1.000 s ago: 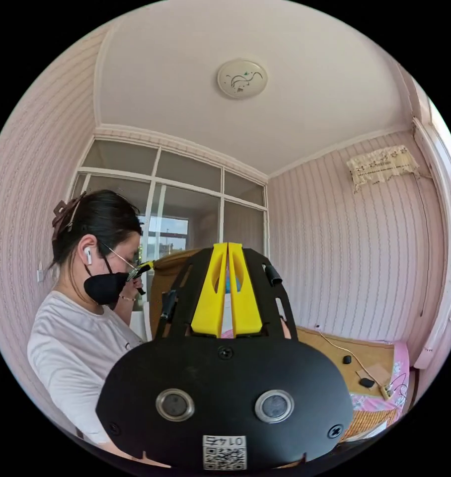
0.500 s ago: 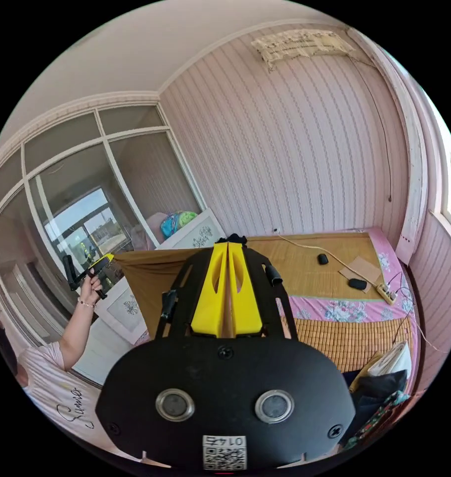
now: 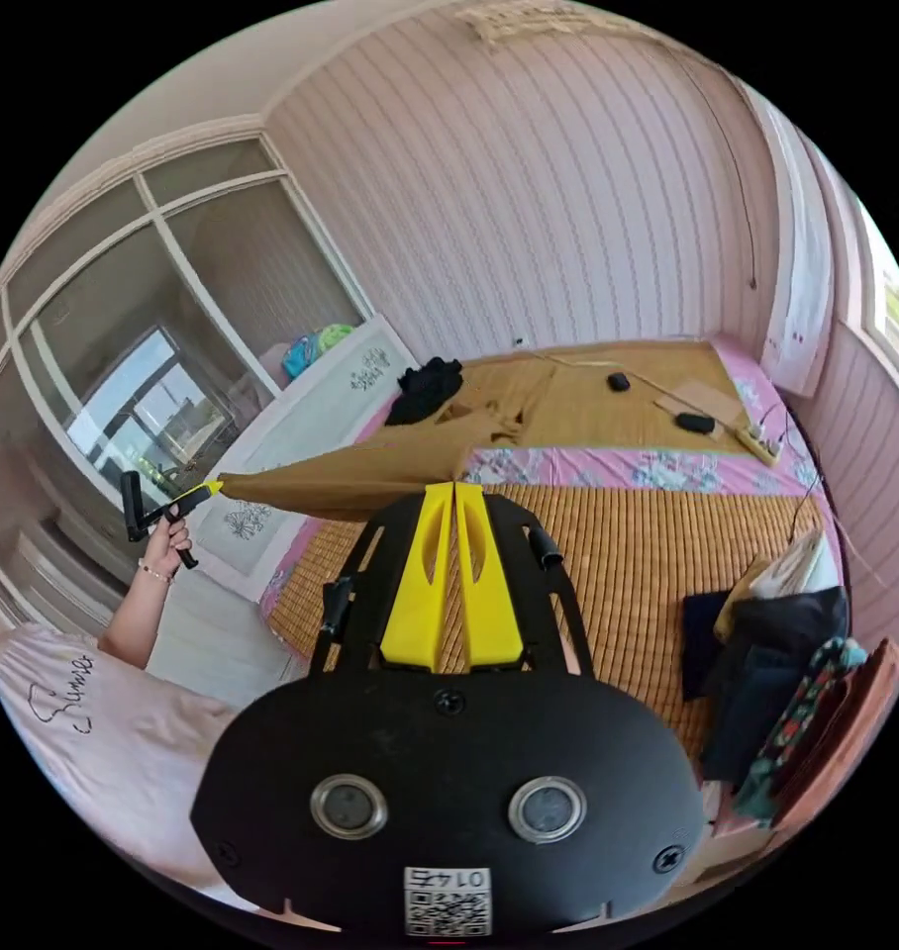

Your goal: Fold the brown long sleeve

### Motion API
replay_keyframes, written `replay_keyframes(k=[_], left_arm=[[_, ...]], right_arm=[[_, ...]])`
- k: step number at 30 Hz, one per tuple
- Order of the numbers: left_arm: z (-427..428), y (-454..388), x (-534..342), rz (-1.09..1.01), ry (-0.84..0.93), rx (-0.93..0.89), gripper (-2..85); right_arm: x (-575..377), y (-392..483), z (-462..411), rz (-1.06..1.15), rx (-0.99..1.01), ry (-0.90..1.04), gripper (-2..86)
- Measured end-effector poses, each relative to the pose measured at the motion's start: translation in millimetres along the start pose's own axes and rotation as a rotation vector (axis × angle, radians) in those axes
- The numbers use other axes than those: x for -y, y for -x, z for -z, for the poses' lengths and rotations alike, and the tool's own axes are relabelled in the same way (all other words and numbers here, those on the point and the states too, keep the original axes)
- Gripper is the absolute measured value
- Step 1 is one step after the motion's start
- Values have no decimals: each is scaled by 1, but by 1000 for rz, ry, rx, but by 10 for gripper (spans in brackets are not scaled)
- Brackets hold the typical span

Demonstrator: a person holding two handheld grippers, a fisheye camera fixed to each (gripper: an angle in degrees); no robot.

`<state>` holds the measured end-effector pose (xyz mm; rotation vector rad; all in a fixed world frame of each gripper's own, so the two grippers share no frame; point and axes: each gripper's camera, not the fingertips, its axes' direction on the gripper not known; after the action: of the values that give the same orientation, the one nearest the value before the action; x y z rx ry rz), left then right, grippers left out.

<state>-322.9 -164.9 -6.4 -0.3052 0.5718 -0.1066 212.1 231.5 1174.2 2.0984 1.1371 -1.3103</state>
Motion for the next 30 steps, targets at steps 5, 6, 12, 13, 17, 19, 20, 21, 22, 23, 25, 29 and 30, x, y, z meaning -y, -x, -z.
replay_keyframes(k=[5,6,12,13,17,19,20,21,22,23,25,29,30], left_arm=[[-151,58,-86,178,336,12,-9],[-165,64,-96,198,362,7,-9],[-269,108,-186,210,622,-11,-9],[-280,114,-197,198,654,-6,-8],[-298,131,-230,211,693,-59,-9],[-299,134,-240,200,691,-68,-9],[-299,136,-245,191,689,-72,-9],[-299,137,-247,190,690,-78,-9],[-297,139,-251,188,693,-111,-8],[-295,141,-255,175,694,-158,-8],[-294,143,-262,146,713,-190,-8],[-304,163,-287,179,651,-173,0],[-306,167,-290,202,627,-168,2]], right_arm=[[-72,-100,-109,-245,-46,258,-3],[-91,-119,-133,-270,-64,315,-3],[-193,-205,-207,-410,-92,486,-3],[-202,-211,-211,-419,-97,495,-3],[-245,-251,-224,-431,-98,532,-3],[-256,-265,-223,-436,-81,527,-3],[-262,-274,-221,-434,-63,525,-3],[-265,-282,-220,-423,-51,536,-2],[-266,-285,-218,-412,-49,543,-2],[-266,-290,-214,-381,-50,551,-2],[-269,-293,-208,-316,-55,583,-2],[-294,-306,-219,-210,-35,703,-2],[-302,-312,-223,-211,-41,694,-2]])
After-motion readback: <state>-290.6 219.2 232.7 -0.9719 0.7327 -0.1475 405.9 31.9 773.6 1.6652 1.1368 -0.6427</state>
